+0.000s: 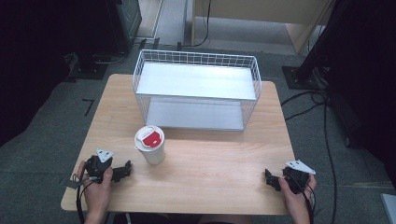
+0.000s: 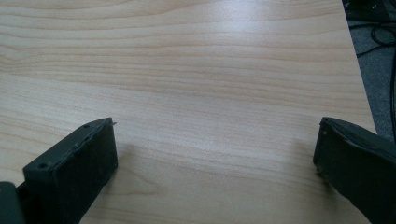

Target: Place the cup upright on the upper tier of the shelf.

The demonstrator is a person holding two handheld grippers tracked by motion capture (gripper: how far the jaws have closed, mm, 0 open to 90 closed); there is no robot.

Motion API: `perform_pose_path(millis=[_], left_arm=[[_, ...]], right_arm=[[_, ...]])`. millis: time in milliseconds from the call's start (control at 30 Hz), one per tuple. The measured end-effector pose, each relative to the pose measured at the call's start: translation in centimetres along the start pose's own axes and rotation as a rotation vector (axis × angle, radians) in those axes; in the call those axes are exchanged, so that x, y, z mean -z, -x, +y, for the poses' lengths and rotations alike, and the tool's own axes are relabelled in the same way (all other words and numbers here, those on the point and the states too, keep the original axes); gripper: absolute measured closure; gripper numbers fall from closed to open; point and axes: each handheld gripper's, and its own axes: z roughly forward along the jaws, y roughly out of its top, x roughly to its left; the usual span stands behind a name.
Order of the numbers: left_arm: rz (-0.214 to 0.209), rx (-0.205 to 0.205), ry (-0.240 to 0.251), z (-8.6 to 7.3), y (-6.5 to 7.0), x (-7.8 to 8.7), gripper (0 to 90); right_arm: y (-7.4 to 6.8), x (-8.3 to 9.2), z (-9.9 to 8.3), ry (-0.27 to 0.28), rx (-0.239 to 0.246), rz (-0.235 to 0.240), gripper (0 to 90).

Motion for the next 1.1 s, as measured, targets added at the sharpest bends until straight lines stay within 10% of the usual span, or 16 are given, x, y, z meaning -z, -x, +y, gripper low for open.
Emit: perform_pose_path(millis=[1100], left_arm=[[-0.218, -0.072, 0.125, 1.4, 4.8, 4.3, 0.0]], right_arm=[[0.0, 0.0, 0.0, -0.002, 0.000, 0.004, 0.0]])
